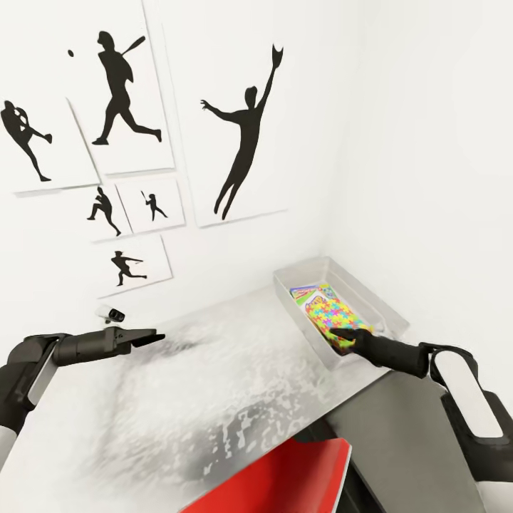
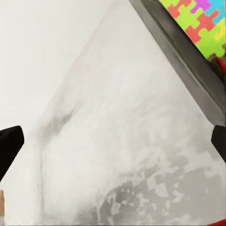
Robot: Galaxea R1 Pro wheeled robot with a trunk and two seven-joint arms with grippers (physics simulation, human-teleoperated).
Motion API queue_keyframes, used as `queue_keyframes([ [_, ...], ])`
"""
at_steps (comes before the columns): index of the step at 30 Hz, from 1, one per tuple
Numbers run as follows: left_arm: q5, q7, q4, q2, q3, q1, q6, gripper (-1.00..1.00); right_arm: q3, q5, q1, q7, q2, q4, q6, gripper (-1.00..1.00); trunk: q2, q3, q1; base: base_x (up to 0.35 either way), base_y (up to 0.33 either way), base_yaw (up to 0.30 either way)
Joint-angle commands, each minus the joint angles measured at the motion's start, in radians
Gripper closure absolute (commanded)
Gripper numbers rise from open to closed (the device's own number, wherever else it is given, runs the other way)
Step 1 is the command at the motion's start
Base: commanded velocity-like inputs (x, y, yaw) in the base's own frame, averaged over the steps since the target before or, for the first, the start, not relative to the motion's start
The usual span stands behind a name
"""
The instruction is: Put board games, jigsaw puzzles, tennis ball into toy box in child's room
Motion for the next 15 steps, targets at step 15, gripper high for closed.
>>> queue_keyframes([
  [15,-0.002,-0.004,0.000,0.007,0.001,-0.001,0.009,-1.00,-0.105,-0.008,0.150,0.223,0.002,-0.023,0.001,-1.00,-0.002,0.022,0.001,-0.101,0.025,0.000],
])
